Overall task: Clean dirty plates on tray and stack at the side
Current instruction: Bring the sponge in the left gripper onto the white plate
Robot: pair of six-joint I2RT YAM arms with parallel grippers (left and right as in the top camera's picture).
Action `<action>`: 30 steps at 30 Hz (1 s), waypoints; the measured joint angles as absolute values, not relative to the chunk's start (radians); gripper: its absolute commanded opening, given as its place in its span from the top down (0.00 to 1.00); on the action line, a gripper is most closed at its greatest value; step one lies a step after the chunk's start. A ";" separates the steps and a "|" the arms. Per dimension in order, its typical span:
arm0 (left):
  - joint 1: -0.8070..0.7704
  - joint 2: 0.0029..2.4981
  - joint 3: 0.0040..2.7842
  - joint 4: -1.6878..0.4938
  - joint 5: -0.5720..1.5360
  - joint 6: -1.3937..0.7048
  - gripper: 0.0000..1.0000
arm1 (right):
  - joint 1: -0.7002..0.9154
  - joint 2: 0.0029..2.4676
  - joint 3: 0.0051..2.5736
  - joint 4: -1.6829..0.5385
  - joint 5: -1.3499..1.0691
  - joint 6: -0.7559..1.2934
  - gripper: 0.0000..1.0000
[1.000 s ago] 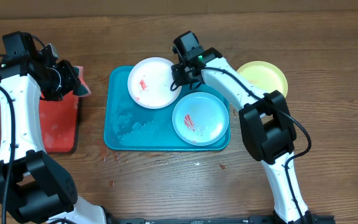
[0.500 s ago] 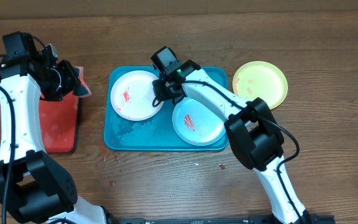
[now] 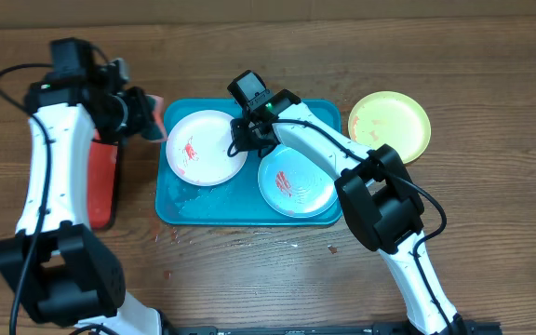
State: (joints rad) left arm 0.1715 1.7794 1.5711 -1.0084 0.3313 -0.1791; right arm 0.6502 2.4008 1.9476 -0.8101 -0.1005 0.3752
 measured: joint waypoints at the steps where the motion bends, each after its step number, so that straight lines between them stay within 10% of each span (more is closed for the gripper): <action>1: 0.154 1.789 1.568 -1.006 0.333 -0.179 0.96 | 0.650 2.401 1.948 -0.813 -0.101 0.376 0.96; 20: -0.059 2.144 1.544 -0.884 0.364 -0.238 0.96 | 0.648 2.402 1.950 -0.838 -0.177 0.381 0.96; 30: -0.057 2.143 1.571 -1.069 0.044 -0.273 0.96 | 0.656 2.406 1.950 -0.839 -0.210 0.381 0.96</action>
State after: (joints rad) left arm -0.0574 2.1433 1.5711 -1.0691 0.0441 -0.2726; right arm 0.6559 2.4062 1.9499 -0.8394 -0.2100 0.3809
